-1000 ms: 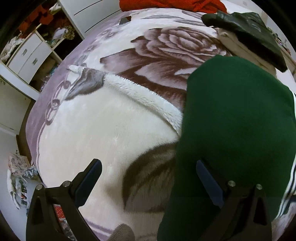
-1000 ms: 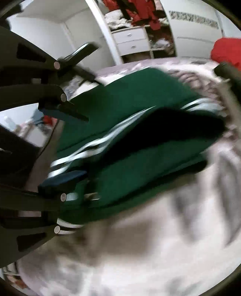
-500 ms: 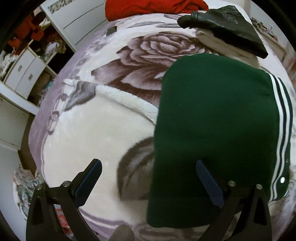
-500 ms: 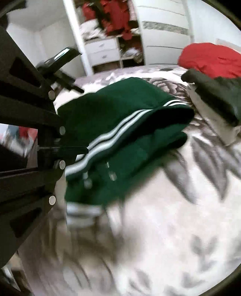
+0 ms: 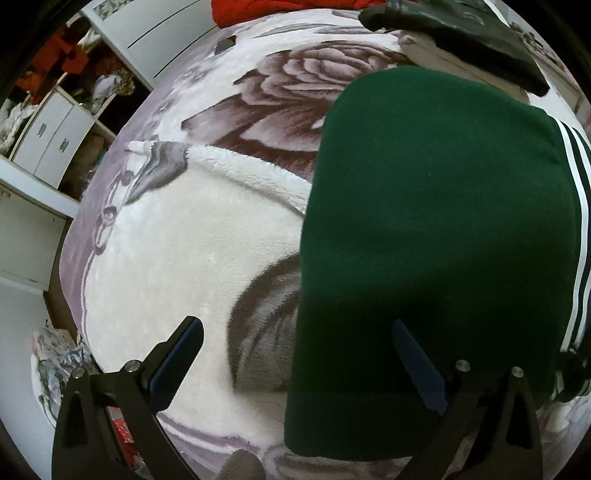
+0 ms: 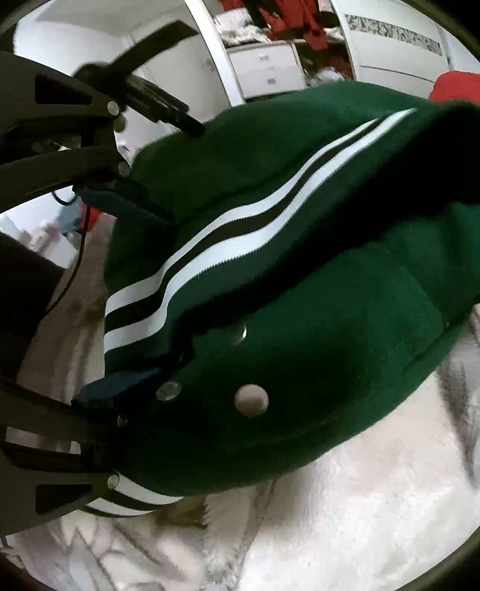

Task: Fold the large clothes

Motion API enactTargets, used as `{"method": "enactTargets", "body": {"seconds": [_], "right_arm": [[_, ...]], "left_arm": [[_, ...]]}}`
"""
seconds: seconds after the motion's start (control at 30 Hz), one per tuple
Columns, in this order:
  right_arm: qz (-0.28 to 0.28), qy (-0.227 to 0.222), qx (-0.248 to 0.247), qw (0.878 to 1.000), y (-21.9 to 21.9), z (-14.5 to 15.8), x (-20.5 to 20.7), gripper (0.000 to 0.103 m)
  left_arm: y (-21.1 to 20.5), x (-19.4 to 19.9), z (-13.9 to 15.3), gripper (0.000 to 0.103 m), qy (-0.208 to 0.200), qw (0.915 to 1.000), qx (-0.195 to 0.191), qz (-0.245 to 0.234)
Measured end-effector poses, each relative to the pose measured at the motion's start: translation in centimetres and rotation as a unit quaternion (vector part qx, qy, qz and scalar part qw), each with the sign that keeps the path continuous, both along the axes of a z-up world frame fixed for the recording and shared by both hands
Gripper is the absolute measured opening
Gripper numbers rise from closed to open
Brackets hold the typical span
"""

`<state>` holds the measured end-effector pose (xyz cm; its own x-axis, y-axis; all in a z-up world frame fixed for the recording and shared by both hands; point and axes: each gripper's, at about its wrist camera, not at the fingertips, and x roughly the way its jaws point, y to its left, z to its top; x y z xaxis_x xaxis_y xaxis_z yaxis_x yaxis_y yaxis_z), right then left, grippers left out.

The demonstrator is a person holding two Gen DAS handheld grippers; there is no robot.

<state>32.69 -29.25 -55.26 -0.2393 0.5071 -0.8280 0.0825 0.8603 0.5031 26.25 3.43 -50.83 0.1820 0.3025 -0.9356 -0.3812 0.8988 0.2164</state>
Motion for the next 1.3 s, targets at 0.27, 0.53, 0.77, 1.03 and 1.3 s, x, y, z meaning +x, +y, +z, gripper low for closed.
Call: {"method": "enactTargets", "body": {"seconds": [0.27, 0.53, 0.77, 1.03, 1.3], "right_arm": [[-0.066, -0.046, -0.016, 0.997, -4.7, 9.5, -1.8, 0.01], [-0.087, -0.066, -0.103, 0.989, -9.8, 14.1, -1.8, 0.009], [-0.072, 0.071, -0.109, 0.989, -8.6, 2.2, -0.8, 0.015], [-0.051, -0.019, -0.053, 0.997, -7.9, 10.4, 5.7, 0.051], [-0.057, -0.039, 0.005, 0.998, -1.1, 5.8, 17.4, 0.056]], "left_arm": [[0.5, -0.2, 2.6, 0.103, -0.028, 0.9993, -0.014, 0.019], [-2.8, 3.1, -0.5, 0.103, -0.012, 0.999, 0.006, -0.043], [-2.7, 3.4, -2.1, 0.103, 0.005, 0.9971, 0.026, -0.071], [-1.3, 5.2, 1.1, 0.103, -0.029, 0.9975, 0.017, -0.062], [1.0, 10.7, 2.2, 0.103, -0.063, 0.9964, 0.034, -0.045]]}}
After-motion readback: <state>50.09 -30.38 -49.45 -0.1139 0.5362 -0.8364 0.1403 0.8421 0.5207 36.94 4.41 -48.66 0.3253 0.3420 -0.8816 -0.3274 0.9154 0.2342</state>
